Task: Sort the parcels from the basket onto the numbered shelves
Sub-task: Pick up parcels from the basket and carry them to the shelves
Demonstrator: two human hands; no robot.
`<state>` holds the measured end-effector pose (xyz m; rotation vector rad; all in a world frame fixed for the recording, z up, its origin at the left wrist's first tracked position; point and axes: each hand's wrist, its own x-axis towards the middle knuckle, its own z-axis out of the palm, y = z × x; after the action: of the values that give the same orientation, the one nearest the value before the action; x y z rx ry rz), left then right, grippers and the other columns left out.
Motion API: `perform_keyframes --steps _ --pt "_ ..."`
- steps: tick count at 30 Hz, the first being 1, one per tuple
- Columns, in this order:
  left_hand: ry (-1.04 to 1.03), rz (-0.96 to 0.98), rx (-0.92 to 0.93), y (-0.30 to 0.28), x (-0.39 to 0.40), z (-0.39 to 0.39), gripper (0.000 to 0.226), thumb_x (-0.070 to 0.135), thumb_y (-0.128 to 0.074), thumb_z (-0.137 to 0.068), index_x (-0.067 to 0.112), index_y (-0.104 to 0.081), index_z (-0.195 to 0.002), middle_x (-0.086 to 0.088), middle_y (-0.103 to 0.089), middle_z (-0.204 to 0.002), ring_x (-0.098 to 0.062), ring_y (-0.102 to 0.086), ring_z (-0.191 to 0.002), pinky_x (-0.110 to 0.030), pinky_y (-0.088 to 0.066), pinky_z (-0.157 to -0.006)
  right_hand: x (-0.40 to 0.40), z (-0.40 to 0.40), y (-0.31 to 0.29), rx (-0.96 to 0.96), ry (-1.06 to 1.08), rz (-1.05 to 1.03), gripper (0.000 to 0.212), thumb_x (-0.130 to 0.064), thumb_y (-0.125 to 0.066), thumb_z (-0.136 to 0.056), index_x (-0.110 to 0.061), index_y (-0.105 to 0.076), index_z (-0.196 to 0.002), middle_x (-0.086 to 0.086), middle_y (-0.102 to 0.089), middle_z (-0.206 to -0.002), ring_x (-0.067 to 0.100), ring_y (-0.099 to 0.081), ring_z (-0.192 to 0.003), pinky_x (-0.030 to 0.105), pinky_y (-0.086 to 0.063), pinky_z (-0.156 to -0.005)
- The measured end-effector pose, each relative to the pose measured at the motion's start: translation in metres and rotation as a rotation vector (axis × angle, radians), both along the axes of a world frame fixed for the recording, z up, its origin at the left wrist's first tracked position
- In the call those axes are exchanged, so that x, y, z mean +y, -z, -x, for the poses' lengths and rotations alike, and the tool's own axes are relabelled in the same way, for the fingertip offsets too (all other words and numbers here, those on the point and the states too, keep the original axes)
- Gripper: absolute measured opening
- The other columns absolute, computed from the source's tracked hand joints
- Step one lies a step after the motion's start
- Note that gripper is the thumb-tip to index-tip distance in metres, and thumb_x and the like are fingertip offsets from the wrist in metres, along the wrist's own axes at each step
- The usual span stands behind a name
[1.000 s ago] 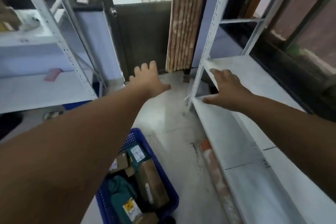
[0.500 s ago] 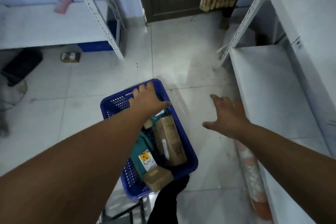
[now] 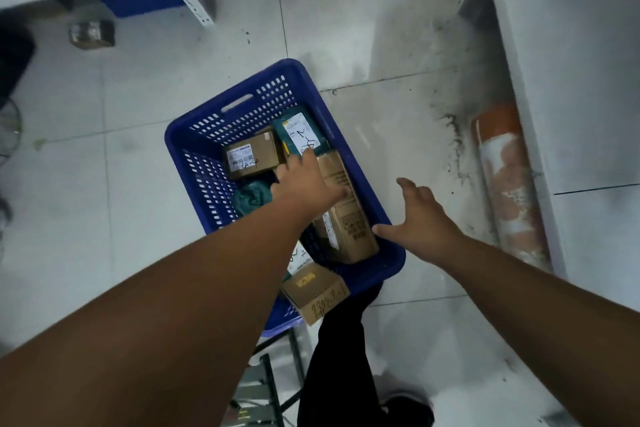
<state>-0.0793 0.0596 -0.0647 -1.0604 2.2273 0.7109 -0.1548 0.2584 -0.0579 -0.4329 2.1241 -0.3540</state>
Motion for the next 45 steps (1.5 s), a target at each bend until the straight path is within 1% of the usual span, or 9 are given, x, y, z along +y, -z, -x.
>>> perform_keyframes --steps 7,13,21,27,31,34,36,41,45 --pt "0.005 -0.012 -0.008 0.075 -0.003 -0.005 0.111 0.063 -0.076 -0.083 0.02 -0.014 -0.165 -0.012 -0.022 -0.169 -0.038 -0.022 -0.155 -0.062 -0.034 -0.118 0.006 -0.044 0.075 -0.075 0.081 0.0 0.109 -0.057 -0.079 -0.078 -0.021 -0.018 -0.16 0.009 -0.038 -0.149 0.029 -0.047 -0.133 0.041 -0.047 -0.105" --pt "-0.066 -0.048 -0.011 0.123 0.008 -0.027 0.103 0.059 -0.075 -0.085 0.015 -0.022 -0.162 -0.014 -0.032 -0.161 -0.04 -0.03 -0.147 -0.057 -0.04 -0.114 -0.009 -0.084 0.137 -0.141 0.124 -0.001 0.093 -0.061 -0.079 -0.069 -0.024 -0.039 -0.145 0.003 -0.046 -0.127 0.023 -0.055 -0.117 0.041 -0.055 -0.094" --pt "-0.195 -0.093 -0.029 0.156 0.0 -0.065 0.088 0.059 -0.07 -0.087 0.018 -0.031 -0.156 -0.013 -0.041 -0.148 -0.039 -0.037 -0.139 -0.054 -0.042 -0.111 -0.032 -0.114 0.2 -0.064 0.164 -0.186 0.121 -0.05 -0.078 -0.08 -0.011 0.004 -0.161 0.017 -0.016 -0.16 0.036 -0.017 -0.148 0.053 -0.034 -0.117" --pt "-0.285 -0.1 0.006 0.166 -0.006 -0.078 0.093 0.057 -0.07 -0.091 0.016 -0.025 -0.161 -0.012 -0.037 -0.159 -0.038 -0.034 -0.147 -0.05 -0.039 -0.112 -0.049 -0.119 0.221 0.093 0.162 -0.326 0.119 -0.048 -0.076 -0.082 -0.003 0.002 -0.159 0.024 -0.022 -0.156 0.04 -0.03 -0.143 0.052 -0.04 -0.111" --pt "-0.311 -0.096 -0.022 0.162 -0.006 -0.088 0.089 0.053 -0.069 -0.092 0.017 -0.026 -0.161 -0.013 -0.037 -0.159 -0.037 -0.034 -0.146 -0.048 -0.037 -0.114 -0.054 -0.125 0.22 0.088 0.118 -0.344 0.093 -0.039 -0.076 -0.084 -0.001 -0.023 -0.15 0.02 -0.034 -0.143 0.039 -0.047 -0.126 0.047 -0.05 -0.101" --pt "-0.365 -0.126 -0.012 0.156 -0.006 -0.087 0.082 0.04 -0.065 -0.094 0.016 -0.026 -0.163 -0.016 -0.037 -0.159 -0.04 -0.039 -0.143 -0.05 -0.041 -0.115 -0.06 -0.129 0.209 0.133 0.135 -0.254 0.055 -0.031 -0.071 -0.09 -0.005 -0.045 -0.131 0.015 -0.048 -0.132 0.032 -0.058 -0.113 0.037 -0.054 -0.089" --pt "-0.378 -0.119 0.001 0.148 -0.006 -0.084 0.079 0.034 -0.062 -0.094 0.016 -0.028 -0.162 -0.016 -0.041 -0.157 -0.04 -0.045 -0.139 -0.053 -0.043 -0.113 -0.062 -0.125 0.2 0.185 0.143 -0.194 0.036 -0.021 -0.064 -0.096 -0.005 -0.052 -0.126 0.015 -0.056 -0.13 0.028 -0.061 -0.112 0.035 -0.056 -0.091" --pt "-0.505 -0.157 0.031 0.136 0.001 -0.07 0.079 0.029 -0.057 -0.088 0.017 -0.028 -0.16 -0.016 -0.041 -0.153 -0.042 -0.051 -0.13 -0.056 -0.05 -0.106 -0.066 -0.13 0.202 -0.125 0.208 -0.158 0.093 -0.04 -0.075 -0.086 -0.007 -0.019 -0.153 0.018 -0.032 -0.15 0.037 -0.04 -0.135 0.042 -0.044 -0.105" --pt "-0.644 -0.206 -0.007 0.157 0.002 -0.071 0.084 0.031 -0.058 -0.086 0.015 -0.024 -0.161 -0.02 -0.046 -0.151 -0.045 -0.055 -0.128 -0.059 -0.052 -0.104 -0.061 -0.152 0.224 -0.089 0.146 -0.198 0.127 -0.052 -0.078 -0.08 -0.01 0.013 -0.159 0.018 -0.021 -0.156 0.041 -0.031 -0.142 0.054 -0.036 -0.115"
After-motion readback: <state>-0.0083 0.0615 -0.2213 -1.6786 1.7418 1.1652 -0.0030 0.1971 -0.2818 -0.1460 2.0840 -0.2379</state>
